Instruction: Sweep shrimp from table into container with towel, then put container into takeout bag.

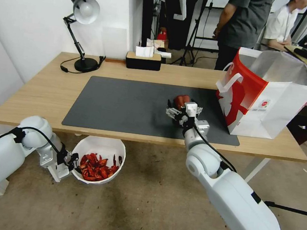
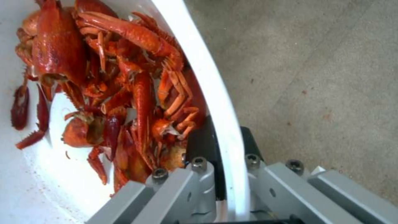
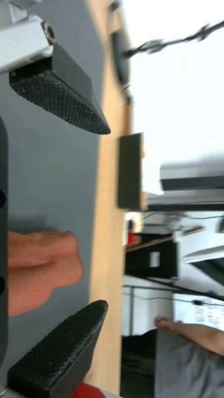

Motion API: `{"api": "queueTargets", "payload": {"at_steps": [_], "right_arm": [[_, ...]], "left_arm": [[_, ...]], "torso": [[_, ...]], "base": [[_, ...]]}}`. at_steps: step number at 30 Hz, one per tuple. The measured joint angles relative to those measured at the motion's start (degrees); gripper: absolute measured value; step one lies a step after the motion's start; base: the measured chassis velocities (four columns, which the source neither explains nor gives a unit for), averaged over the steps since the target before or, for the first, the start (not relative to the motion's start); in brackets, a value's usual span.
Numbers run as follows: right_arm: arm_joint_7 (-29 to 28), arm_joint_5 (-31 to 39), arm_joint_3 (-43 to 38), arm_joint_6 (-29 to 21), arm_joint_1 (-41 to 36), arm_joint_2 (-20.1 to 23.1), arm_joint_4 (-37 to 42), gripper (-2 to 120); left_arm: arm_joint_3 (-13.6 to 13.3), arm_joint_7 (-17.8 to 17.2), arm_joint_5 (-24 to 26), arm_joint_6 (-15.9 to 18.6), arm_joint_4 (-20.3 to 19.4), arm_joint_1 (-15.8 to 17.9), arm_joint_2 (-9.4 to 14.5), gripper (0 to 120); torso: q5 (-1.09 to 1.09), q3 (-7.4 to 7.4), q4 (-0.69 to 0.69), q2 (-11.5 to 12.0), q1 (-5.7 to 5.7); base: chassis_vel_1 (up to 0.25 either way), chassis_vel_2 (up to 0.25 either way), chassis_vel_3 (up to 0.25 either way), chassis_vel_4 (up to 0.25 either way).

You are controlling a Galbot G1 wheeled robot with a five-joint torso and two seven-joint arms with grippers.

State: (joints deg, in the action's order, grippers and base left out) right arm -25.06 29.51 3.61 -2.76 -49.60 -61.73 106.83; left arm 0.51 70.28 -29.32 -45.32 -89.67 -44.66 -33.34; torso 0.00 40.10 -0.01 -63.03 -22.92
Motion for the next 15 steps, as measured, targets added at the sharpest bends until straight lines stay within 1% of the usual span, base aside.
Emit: {"api": "queueTargets", "payload": {"at_steps": [1, 2, 4, 5, 7, 8, 9, 10, 11, 14, 15], "right_arm": [[1.46, -1.51, -1.73, 3.6, -2.78, 0.16, 1.27, 100], [1.46, -1.51, -1.73, 3.6, -2.78, 0.16, 1.27, 100], [3.04, -5.12, -5.67, 8.45, -9.14, 0.37, 4.12, 100], [3.04, -5.12, -5.67, 8.45, -9.14, 0.37, 4.12, 100], [2.66, -6.6, -8.64, 10.29, -14.82, 0.49, 7.29, 100], [2.66, -6.6, -8.64, 10.29, -14.82, 0.49, 7.29, 100], [2.23, -7.05, -9.56, 10.74, -16.76, 0.5, 8.21, 100], [1.47, -8.1, -11.51, 11.61, -21.11, 0.38, 9.76, 100], [1.47, -8.1, -11.51, 11.61, -21.11, 0.38, 9.76, 100], [0.93, -11.26, -14.36, 14.98, -30.17, -1.18, 9.23, 100], [0.93, -11.26, -14.36, 14.98, -30.17, -1.18, 9.23, 100]], "left_arm": [[0.86, -0.11, -0.01, 0.0, -0.49, -0.59, 0.22, 0], [0.86, -0.11, -0.01, 0.0, -0.49, -0.59, 0.22, 0], [2.33, -0.18, -0.05, -0.14, -1.0, -1.72, 0.48, 0], [2.33, -0.18, -0.05, -0.14, -1.0, -1.72, 0.48, 0], [2.87, -0.19, -0.17, -0.2, -1.26, -2.48, 0.51, 0], [2.87, -0.19, -0.17, -0.2, -1.26, -2.48, 0.51, 0], [3.0, -0.22, -0.27, -0.19, -1.42, -2.68, 0.51, 0], [3.14, -0.24, -0.55, -0.14, -1.76, -2.92, 0.42, 0], [3.14, -0.24, -0.55, -0.14, -1.76, -2.92, 0.42, 0], [3.21, -0.31, -0.77, 0.3, -2.69, -3.14, 0.25, 0], [3.21, -0.31, -0.77, 0.3, -2.69, -3.14, 0.25, 0]], "torso": [[0.0, 0.0, 0.01, 0.0, 0.0], [0.0, 0.0, 0.01, 0.0, 0.0], [0.01, 0.0, 0.01, 0.0, 0.01], [0.01, 0.0, 0.01, 0.0, 0.01], [0.01, -0.01, -0.01, 0.0, 0.01], [0.01, -0.01, -0.01, 0.0, 0.01], [-0.01, -0.01, 0.01, 0.0, 0.0], [0.0, -0.01, 0.0, -0.01, 0.01], [0.0, -0.01, 0.0, -0.01, 0.01], [0.0, -0.01, 0.0, 0.0, 0.01], [0.0, -0.01, 0.0, 0.0, 0.01]], "base": [[0.0, 0.0, 0.0, 0.0], [0.0, 0.0, 0.0, 0.0], [0.0, 0.0, 0.0, 0.0], [0.0, 0.0, 0.0, 0.0], [0.0, 0.0, 0.0, 0.0], [0.0, 0.0, 0.0, 0.0], [0.0, 0.0, 0.0, 0.0], [0.0, 0.0, 0.0, 0.0], [0.0, 0.0, 0.0, 0.0], [0.0, 0.0, 0.0, 0.0], [0.0, 0.0, 0.0, 0.0]]}}
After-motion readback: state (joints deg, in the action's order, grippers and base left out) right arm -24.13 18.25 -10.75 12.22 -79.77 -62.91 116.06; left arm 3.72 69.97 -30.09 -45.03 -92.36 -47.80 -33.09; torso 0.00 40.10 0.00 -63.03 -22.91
